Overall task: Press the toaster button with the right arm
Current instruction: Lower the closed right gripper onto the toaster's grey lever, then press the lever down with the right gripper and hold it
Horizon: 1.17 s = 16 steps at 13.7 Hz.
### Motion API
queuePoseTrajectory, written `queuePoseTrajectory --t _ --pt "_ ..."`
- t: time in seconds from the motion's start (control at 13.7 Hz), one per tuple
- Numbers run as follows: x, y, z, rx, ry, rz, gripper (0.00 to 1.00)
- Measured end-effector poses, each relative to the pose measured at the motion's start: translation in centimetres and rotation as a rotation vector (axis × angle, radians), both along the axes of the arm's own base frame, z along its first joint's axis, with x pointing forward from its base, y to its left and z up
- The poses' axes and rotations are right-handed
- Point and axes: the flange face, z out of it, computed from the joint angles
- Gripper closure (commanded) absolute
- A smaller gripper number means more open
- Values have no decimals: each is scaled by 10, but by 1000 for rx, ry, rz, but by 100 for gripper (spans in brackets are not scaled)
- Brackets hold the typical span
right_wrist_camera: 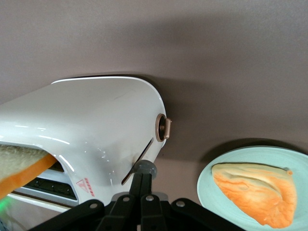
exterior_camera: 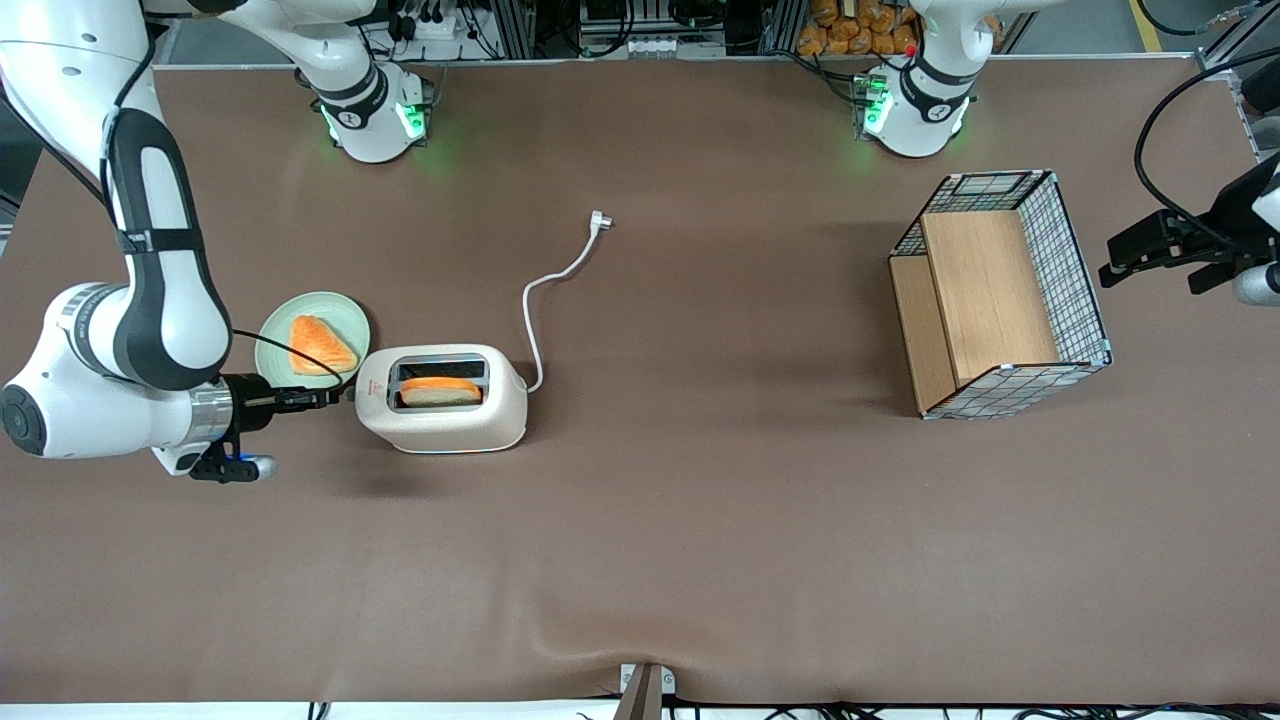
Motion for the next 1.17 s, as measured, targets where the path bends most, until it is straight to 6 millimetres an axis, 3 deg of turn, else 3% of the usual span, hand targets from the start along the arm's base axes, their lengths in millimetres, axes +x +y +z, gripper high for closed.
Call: queuePoseTrajectory --t 1.17 --pt "-13 -4 -27 50 36 -44 100"
